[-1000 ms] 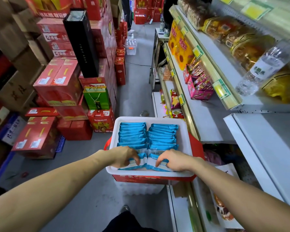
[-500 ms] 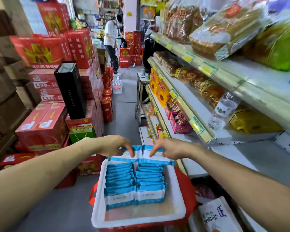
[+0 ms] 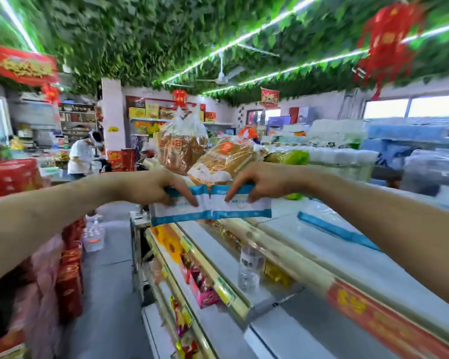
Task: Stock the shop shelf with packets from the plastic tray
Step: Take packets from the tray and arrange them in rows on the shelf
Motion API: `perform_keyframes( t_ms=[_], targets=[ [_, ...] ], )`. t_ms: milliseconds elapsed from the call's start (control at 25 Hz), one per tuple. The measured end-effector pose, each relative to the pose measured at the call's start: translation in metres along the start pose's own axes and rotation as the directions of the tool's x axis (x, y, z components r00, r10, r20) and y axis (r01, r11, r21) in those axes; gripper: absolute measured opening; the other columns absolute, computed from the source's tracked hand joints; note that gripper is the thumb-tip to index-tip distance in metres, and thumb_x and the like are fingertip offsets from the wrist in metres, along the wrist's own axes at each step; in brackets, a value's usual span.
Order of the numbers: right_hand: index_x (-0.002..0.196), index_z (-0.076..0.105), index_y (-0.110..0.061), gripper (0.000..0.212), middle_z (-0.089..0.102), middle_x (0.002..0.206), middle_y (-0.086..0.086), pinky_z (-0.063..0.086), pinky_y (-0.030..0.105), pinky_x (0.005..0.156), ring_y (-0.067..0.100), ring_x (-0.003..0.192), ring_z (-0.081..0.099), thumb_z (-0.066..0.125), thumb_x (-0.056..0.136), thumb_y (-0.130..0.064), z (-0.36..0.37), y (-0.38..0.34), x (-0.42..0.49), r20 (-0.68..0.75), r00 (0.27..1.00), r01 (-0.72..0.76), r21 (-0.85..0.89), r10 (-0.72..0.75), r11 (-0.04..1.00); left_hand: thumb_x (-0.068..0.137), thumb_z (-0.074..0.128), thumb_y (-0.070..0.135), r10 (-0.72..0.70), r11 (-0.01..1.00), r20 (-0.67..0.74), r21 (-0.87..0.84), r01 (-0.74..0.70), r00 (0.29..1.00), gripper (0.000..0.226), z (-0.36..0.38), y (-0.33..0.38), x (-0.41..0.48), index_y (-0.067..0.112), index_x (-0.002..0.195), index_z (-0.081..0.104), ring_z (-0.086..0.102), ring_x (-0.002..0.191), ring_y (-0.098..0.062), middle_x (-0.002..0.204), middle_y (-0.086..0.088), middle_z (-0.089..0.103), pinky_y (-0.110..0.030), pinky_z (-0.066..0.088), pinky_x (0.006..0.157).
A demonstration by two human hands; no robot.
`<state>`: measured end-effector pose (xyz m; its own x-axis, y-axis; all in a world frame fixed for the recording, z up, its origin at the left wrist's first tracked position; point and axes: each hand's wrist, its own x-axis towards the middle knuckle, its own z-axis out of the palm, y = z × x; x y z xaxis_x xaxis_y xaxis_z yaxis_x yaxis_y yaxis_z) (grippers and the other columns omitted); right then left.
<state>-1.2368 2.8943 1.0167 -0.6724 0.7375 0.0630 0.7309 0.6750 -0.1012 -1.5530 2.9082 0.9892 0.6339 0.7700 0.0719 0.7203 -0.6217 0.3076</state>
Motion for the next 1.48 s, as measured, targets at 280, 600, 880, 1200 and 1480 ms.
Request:
perform_keyframes(
  t_ms=[280, 600, 880, 1200, 1480],
  targets=[
    [0.11, 0.077, -0.044, 0.049, 0.069, 0.111, -0.012, 0.047, 0.025, 0.08, 0.011, 0.095, 0.06, 0.075, 0.084, -0.003, -0.082, 0.091, -0.208, -0.192, 0.892, -0.419, -0.015, 0.409, 0.908, 0.092, 0.065, -0.006, 0.427, 0.904, -0.025, -0.025, -0.427, 0.904, 0.057, -0.013, 0.159, 0.155, 0.045, 0.115, 0.074, 0.062, 0.109, -0.012, 0.126, 0.016, 0.064, -0.031, 0.051, 0.087],
    [0.106, 0.078, -0.042, 0.051, 0.061, 0.121, -0.018, 0.052, 0.035, 0.095, 0.012, 0.106, 0.059, 0.069, 0.088, 0.005, -0.049, 0.122, -0.389, -0.181, 0.618, -0.732, 0.22, 0.765, 0.644, 0.088, 0.066, -0.011, 0.628, 0.771, 0.061, -0.182, -0.61, 0.776, 0.056, 0.049, 0.306, 0.252, 0.04, 0.111, 0.078, 0.065, 0.104, 0.0, 0.118, 0.026, 0.066, -0.016, 0.051, 0.083],
    [0.119, 0.074, -0.029, 0.05, 0.058, 0.124, -0.005, 0.047, 0.025, 0.096, 0.017, 0.109, 0.058, 0.066, 0.088, 0.009, -0.005, 0.15, -0.395, -0.186, 0.583, -0.776, 0.161, 0.791, 0.609, 0.087, 0.067, -0.012, 0.701, 0.691, 0.02, -0.269, -0.671, 0.713, 0.058, 0.072, 0.36, 0.287, 0.041, 0.107, 0.079, 0.068, 0.113, -0.015, 0.13, 0.012, 0.068, -0.04, 0.058, 0.096],
    [0.126, 0.067, -0.041, 0.048, 0.048, 0.137, -0.004, 0.04, 0.043, 0.107, 0.02, 0.122, 0.045, 0.071, 0.088, -0.01, 0.01, 0.168, -0.393, -0.314, 0.602, -0.787, -0.081, 0.734, 0.612, 0.089, 0.066, -0.011, 0.709, 0.682, 0.047, -0.296, -0.668, 0.703, 0.054, 0.075, 0.384, 0.29, 0.038, 0.105, 0.08, 0.072, 0.104, -0.016, 0.12, 0.014, 0.073, -0.039, 0.062, 0.089],
    [0.114, 0.068, -0.04, 0.045, 0.056, 0.122, -0.007, 0.052, 0.042, 0.101, 0.013, 0.109, 0.056, 0.07, 0.089, -0.003, -0.02, 0.151, -0.463, -0.489, 0.453, -0.82, 0.1, 0.746, 0.564, 0.09, 0.066, -0.009, 0.782, 0.622, 0.141, -0.234, -0.747, 0.606, 0.049, 0.117, 0.444, 0.294, 0.029, 0.119, 0.077, 0.063, 0.112, -0.01, 0.126, 0.018, 0.066, -0.023, 0.055, 0.092]
  ],
)
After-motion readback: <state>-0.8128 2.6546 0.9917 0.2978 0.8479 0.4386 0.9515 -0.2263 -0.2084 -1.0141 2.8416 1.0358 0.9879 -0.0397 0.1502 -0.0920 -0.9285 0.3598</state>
